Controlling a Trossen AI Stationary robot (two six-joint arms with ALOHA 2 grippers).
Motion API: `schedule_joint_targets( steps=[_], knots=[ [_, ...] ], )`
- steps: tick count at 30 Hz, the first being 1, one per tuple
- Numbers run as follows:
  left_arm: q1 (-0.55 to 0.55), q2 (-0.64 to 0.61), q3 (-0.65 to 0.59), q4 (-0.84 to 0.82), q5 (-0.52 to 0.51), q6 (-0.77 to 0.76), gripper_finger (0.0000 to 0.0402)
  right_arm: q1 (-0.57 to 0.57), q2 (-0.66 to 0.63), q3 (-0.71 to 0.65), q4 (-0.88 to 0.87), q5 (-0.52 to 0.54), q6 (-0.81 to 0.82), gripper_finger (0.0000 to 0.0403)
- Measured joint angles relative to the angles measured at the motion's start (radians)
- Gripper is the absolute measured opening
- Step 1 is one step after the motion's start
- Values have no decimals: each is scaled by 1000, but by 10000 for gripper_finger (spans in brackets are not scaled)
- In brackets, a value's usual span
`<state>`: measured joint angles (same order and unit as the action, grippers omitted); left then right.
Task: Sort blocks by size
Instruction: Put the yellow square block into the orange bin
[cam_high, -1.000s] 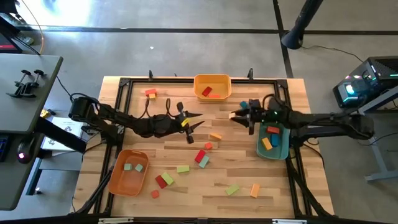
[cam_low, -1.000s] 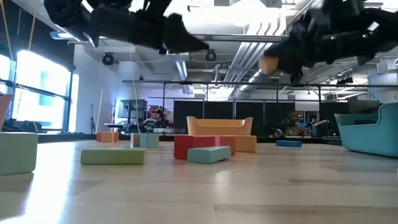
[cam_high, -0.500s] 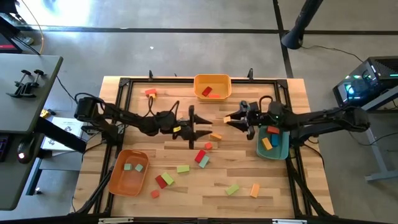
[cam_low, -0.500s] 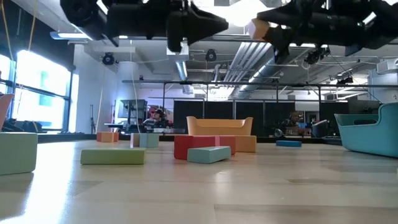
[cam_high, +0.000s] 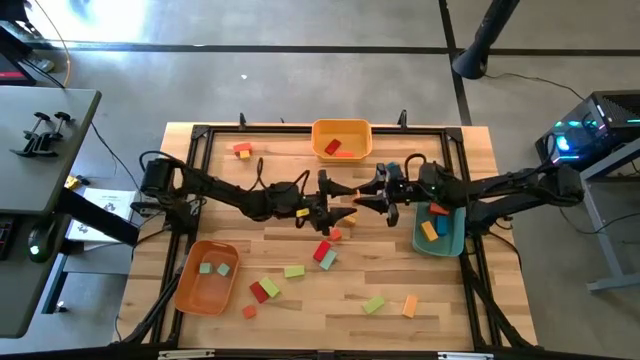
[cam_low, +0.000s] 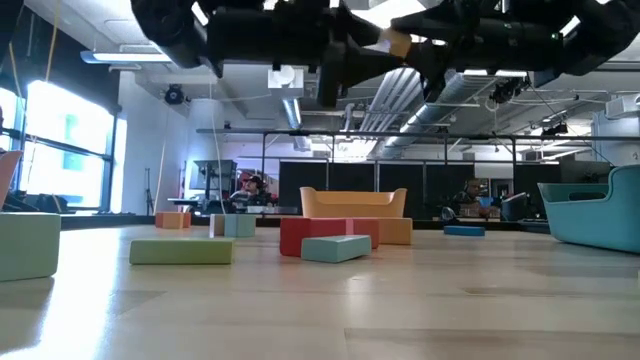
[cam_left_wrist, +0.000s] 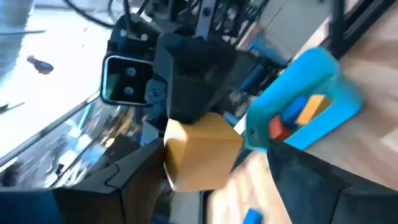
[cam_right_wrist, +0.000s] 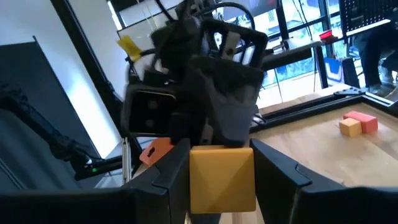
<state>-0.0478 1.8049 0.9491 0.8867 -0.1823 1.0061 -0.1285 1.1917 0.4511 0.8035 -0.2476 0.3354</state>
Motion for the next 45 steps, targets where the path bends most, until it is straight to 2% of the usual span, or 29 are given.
schedule_joint_targets(
  steps=[8, 20, 26, 33, 40, 42, 45],
  knots=[
    [-15, 16, 11, 104, -60, -33, 256, 1, -5, 1, 21, -7, 0, 138],
    [-16, 16, 9, 101, -59, -158, 150, 0, -6, 1, 23, -3, 52, 138],
    [-26, 16, 9, 102, -63, -136, 130, 0, -7, 1, 4, -4, 67, 143],
    [-26, 16, 9, 119, -60, -182, 126, -2, -5, 1, -25, -30, 76, 184],
    [-55, 16, 10, 162, -70, -185, 125, -36, -14, 0, -24, -119, 169, 264],
    [-72, 16, 10, 164, -97, -163, 125, -39, -27, 0, -38, -127, 196, 280],
    [-109, -2, 10, 149, -193, -115, 125, -40, -59, 0, -100, -120, 203, 289]
  ],
)
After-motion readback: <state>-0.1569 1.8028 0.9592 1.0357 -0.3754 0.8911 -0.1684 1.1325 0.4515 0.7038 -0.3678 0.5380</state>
